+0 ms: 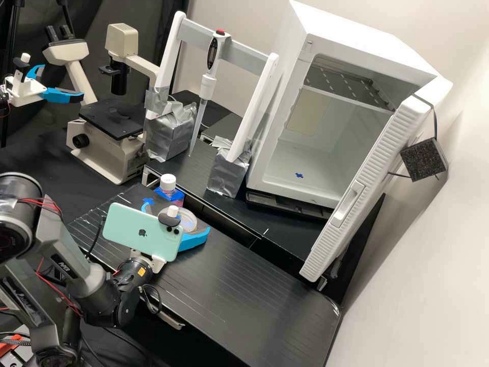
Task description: Move the petri dish to the incubator
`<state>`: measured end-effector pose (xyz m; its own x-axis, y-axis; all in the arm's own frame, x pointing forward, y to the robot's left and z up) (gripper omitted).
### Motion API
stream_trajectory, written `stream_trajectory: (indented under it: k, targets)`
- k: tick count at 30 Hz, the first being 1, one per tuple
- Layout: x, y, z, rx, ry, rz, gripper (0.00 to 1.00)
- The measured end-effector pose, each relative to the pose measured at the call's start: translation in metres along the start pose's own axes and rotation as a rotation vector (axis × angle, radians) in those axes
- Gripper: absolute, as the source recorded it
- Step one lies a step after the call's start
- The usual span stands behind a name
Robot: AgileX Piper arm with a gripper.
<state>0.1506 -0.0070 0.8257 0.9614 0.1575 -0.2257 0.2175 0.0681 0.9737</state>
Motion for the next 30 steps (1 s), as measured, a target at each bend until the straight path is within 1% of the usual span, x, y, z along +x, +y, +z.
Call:
stream_trajectory:
  k: [4,6,7,10,12,16,17,30]
  targets:
    - [0.002,0.0,-0.002,-0.02,0.01,0.003,1.0]
    - [0.003,-0.001,-0.001,-0.019,0.01,0.004,1.0]
    - [0.004,-0.001,0.0,-0.012,0.009,0.004,1.0]
    - [0.006,-0.002,0.0,-0.008,0.007,0.008,1.0]
    - [0.007,-0.003,0.001,0.002,0.008,0.008,1.0]
    - [0.009,-0.003,0.001,-0.014,0.018,0.015,1.0]
    - [0.01,-0.003,0.001,-0.016,0.02,0.017,0.0]
    - [0.012,-0.004,-0.001,-0.023,0.035,0.012,0.0]
